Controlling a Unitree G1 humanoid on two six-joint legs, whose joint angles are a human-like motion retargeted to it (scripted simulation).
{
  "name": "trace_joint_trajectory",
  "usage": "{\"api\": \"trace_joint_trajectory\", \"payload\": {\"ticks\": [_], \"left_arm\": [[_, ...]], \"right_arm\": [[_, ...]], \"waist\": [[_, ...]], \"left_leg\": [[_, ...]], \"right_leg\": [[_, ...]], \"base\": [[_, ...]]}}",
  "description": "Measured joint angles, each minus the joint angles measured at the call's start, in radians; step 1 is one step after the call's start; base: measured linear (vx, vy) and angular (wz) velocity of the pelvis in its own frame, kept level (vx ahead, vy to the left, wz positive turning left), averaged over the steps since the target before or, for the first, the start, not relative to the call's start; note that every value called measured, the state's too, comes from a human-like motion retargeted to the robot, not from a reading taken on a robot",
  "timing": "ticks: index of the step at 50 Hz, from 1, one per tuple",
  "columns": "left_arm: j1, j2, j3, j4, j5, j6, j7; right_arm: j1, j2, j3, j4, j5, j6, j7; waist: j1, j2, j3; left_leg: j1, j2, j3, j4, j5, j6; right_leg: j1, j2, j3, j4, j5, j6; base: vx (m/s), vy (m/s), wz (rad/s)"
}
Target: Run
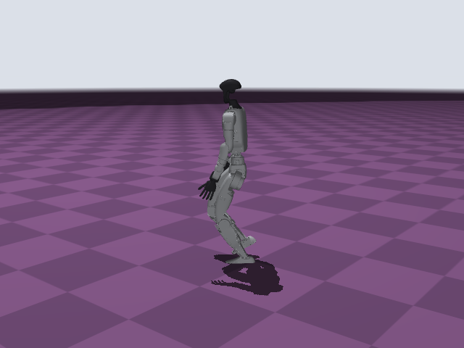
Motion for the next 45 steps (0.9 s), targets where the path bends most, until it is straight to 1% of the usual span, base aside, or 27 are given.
{"api": "trace_joint_trajectory", "payload": {"ticks": [2,3,5,7,8,10,12,13,15,17,18,20,22,23,25,28,29,31,33,34,35,37,38,40,42,43,45], "left_arm": [[-0.036,-0.003,-0.047,-0.127,0.014,-0.03,-0.007],[-0.053,-0.002,-0.073,-0.191,0.018,-0.049,-0.011],[-0.084,0.006,-0.119,-0.309,0.022,-0.088,-0.018],[-0.105,0.018,-0.154,-0.401,0.015,-0.119,-0.028],[-0.109,0.024,-0.166,-0.436,0.008,-0.131,-0.033],[-0.103,0.029,-0.18,-0.484,-0.013,-0.147,-0.041],[-0.081,0.03,-0.181,-0.499,-0.031,-0.146,-0.045],[-0.068,0.029,-0.178,-0.496,-0.037,-0.141,-0.044],[-0.049,0.026,-0.16,-0.458,-0.041,-0.122,-0.033],[-0.039,0.016,-0.126,-0.363,-0.027,-0.095,-0.013],[-0.04,0.01,-0.104,-0.295,-0.018,-0.078,-0.009],[-0.022,0.0,-0.061,-0.15,0.001,-0.049,-0.023],[0.027,0.0,-0.023,-0.026,0.015,-0.033,-0.061],[0.058,0.002,-0.006,0.025,0.018,-0.027,-0.08],[0.117,0.012,0.026,0.108,0.021,-0.018,-0.122],[0.193,0.031,0.066,0.178,0.022,-0.006,-0.162],[0.216,0.036,0.077,0.191,0.021,-0.003,-0.166],[0.256,0.044,0.099,0.212,0.016,0.001,-0.172],[0.287,0.043,0.121,0.228,0.005,0.004,-0.173],[0.296,0.041,0.132,0.234,-0.002,0.005,-0.174],[0.304,0.039,0.142,0.24,-0.01,0.007,-0.176],[0.291,0.041,0.157,0.25,-0.03,0.014,-0.191],[0.273,0.042,0.16,0.25,-0.039,0.018,-0.197],[0.231,0.04,0.152,0.237,-0.047,0.026,-0.202],[0.177,0.034,0.129,0.212,-0.038,0.035,-0.198],[0.147,0.029,0.113,0.195,-0.029,0.038,-0.194],[0.091,0.02,0.077,0.147,-0.005,0.04,-0.185]], "right_arm": [[0.026,0.007,0.016,0.08,-0.037,0.018,0.022],[0.041,0.01,0.02,0.11,-0.049,0.027,0.033],[0.068,0.014,0.024,0.153,-0.056,0.041,0.05],[0.09,0.015,0.022,0.172,-0.048,0.047,0.058],[0.098,0.015,0.021,0.176,-0.037,0.048,0.06],[0.11,0.011,0.022,0.176,-0.012,0.049,0.059],[0.109,0.001,0.024,0.163,0.009,0.045,0.051],[0.102,-0.006,0.025,0.154,0.015,0.041,0.045],[0.069,-0.023,0.026,0.135,0.021,0.033,0.03],[0.014,-0.037,0.03,0.113,0.021,0.021,0.011],[-0.021,-0.042,0.032,0.099,0.019,0.015,0.005],[-0.075,-0.045,0.037,0.049,0.018,0.001,0.004],[-0.104,-0.046,0.04,-0.028,0.031,-0.013,0.024],[-0.116,-0.047,0.043,-0.067,0.041,-0.018,0.037],[-0.144,-0.053,0.048,-0.135,0.061,-0.028,0.062],[-0.19,-0.07,0.048,-0.2,0.086,-0.025,0.09],[-0.201,-0.074,0.045,-0.214,0.093,-0.026,0.093],[-0.213,-0.082,0.037,-0.235,0.105,-0.029,0.094],[-0.211,-0.081,0.028,-0.243,0.112,-0.032,0.089],[-0.204,-0.078,0.023,-0.243,0.115,-0.033,0.087],[-0.196,-0.073,0.019,-0.241,0.118,-0.034,0.085],[-0.183,-0.049,0.01,-0.224,0.133,-0.027,0.103],[-0.181,-0.033,0.007,-0.21,0.138,-0.02,0.119],[-0.179,-0.005,0.01,-0.177,0.139,-0.004,0.146],[-0.176,0.017,0.025,-0.136,0.127,0.014,0.17],[-0.174,0.027,0.035,-0.114,0.117,0.022,0.182],[-0.163,0.042,0.06,-0.069,0.092,0.032,0.197]], "waist": [[-0.016,0.027,0.01],[-0.021,0.043,0.015],[-0.026,0.079,0.015],[-0.024,0.117,0.014],[-0.024,0.134,0.013],[-0.019,0.164,0.014],[-0.01,0.19,0.02],[-0.004,0.198,0.024],[0.006,0.201,0.038],[0.016,0.187,0.05],[0.02,0.175,0.055],[0.035,0.151,0.056],[0.058,0.129,0.059],[0.071,0.12,0.057],[0.095,0.099,0.048],[0.118,0.064,0.024],[0.125,0.059,0.016],[0.14,0.05,-0.001],[0.147,0.035,-0.022],[0.149,0.025,-0.031],[0.15,0.014,-0.041],[0.153,-0.034,-0.042],[0.151,-0.064,-0.041],[0.137,-0.1,-0.039],[0.112,-0.11,-0.031],[0.097,-0.109,-0.027],[0.062,-0.098,-0.019]], "left_leg": [[0.108,-0.013,-0.079,-0.086,-0.015,-0.028],[0.159,-0.011,-0.117,-0.116,-0.022,-0.04],[0.234,0.017,-0.158,-0.153,-0.005,-0.072],[0.28,0.07,-0.161,-0.128,0.074,-0.126],[0.291,0.095,-0.16,-0.087,0.134,-0.157],[0.284,0.133,-0.168,0.055,0.256,-0.214],[0.232,0.172,-0.17,0.273,0.411,-0.268],[0.194,0.195,-0.161,0.39,0.475,-0.284],[0.096,0.252,-0.137,0.613,0.532,-0.268],[-0.025,0.31,-0.108,0.759,0.46,-0.199],[-0.089,0.329,-0.092,0.791,0.4,-0.161],[-0.186,0.348,-0.053,0.755,0.287,-0.111],[-0.233,0.343,-0.017,0.592,0.228,-0.108],[-0.251,0.338,-0.002,0.483,0.216,-0.119],[-0.272,0.314,0.02,0.226,0.234,-0.156],[-0.26,0.241,0.029,-0.193,0.33,-0.212],[-0.269,0.229,0.027,-0.252,0.341,-0.219],[-0.296,0.214,0.027,-0.263,0.348,-0.213],[-0.321,0.198,0.034,-0.19,0.361,-0.186],[-0.333,0.189,0.041,-0.131,0.36,-0.169],[-0.343,0.181,0.048,-0.069,0.355,-0.15],[-0.33,0.144,0.086,0.026,0.31,-0.108],[-0.312,0.116,0.109,0.039,0.288,-0.084],[-0.256,0.068,0.131,0.028,0.254,-0.051],[-0.169,0.03,0.125,-0.028,0.234,-0.044],[-0.116,0.013,0.115,-0.07,0.229,-0.047],[0.0,-0.009,0.084,-0.168,0.226,-0.063]], "right_leg": [[-0.045,0.035,-0.025,-0.2,-0.02,0.021],[-0.057,0.065,-0.031,-0.319,-0.006,0.043],[-0.068,0.142,-0.03,-0.578,0.064,0.099],[-0.032,0.222,-0.018,-0.816,0.165,0.142],[-0.011,0.254,-0.01,-0.883,0.206,0.15],[0.016,0.302,0.0,-0.892,0.255,0.137],[0.038,0.336,-0.008,-0.803,0.21,0.08],[0.052,0.346,-0.013,-0.752,0.16,0.045],[0.083,0.359,-0.014,-0.651,0.028,-0.021],[0.13,0.365,-0.002,-0.596,-0.074,-0.052],[0.163,0.363,0.005,-0.593,-0.111,-0.056],[0.25,0.362,0.025,-0.626,-0.162,-0.05],[0.365,0.358,0.051,-0.702,-0.173,-0.032],[0.419,0.352,0.06,-0.746,-0.168,-0.021],[0.518,0.328,0.063,-0.84,-0.148,-0.001],[0.624,0.284,0.058,-0.94,-0.116,0.037],[0.642,0.274,0.055,-0.937,-0.117,0.047],[0.664,0.252,0.048,-0.892,-0.122,0.064],[0.674,0.218,0.034,-0.811,-0.109,0.084],[0.672,0.194,0.022,-0.749,-0.085,0.094],[0.666,0.166,0.01,-0.679,-0.054,0.105],[0.603,0.065,-0.003,-0.435,0.096,0.123],[0.55,0.0,-0.003,-0.305,0.184,0.121],[0.443,-0.11,-0.01,-0.099,0.275,0.076],[0.34,-0.174,-0.018,0.027,0.227,0.021],[0.291,-0.19,-0.025,0.063,0.181,0.001],[0.201,-0.195,-0.051,0.082,0.083,-0.021]], "base": [[0.92,-0.09,0.72],[0.97,-0.1,0.62],[1.0,-0.11,0.48],[1.01,-0.11,0.27],[1.01,-0.11,0.2],[1.0,-0.11,0.16],[1.0,-0.11,0.11],[0.99,-0.11,0.11],[0.97,-0.12,0.2],[0.94,-0.13,0.25],[0.93,-0.12,0.16],[0.93,-0.09,-0.04],[0.93,-0.03,-0.33],[0.94,0.01,-0.43],[0.93,0.03,-0.4],[0.9,0.08,-0.17],[0.9,0.11,-0.12],[0.93,0.14,-0.17],[0.96,0.16,-0.07],[0.97,0.16,0.0],[0.97,0.16,-0.04],[0.95,0.17,-0.08],[0.94,0.18,-0.07],[0.94,0.19,-0.02],[0.95,0.16,0.02],[0.95,0.11,0.05],[0.95,0.05,0.1]]}}
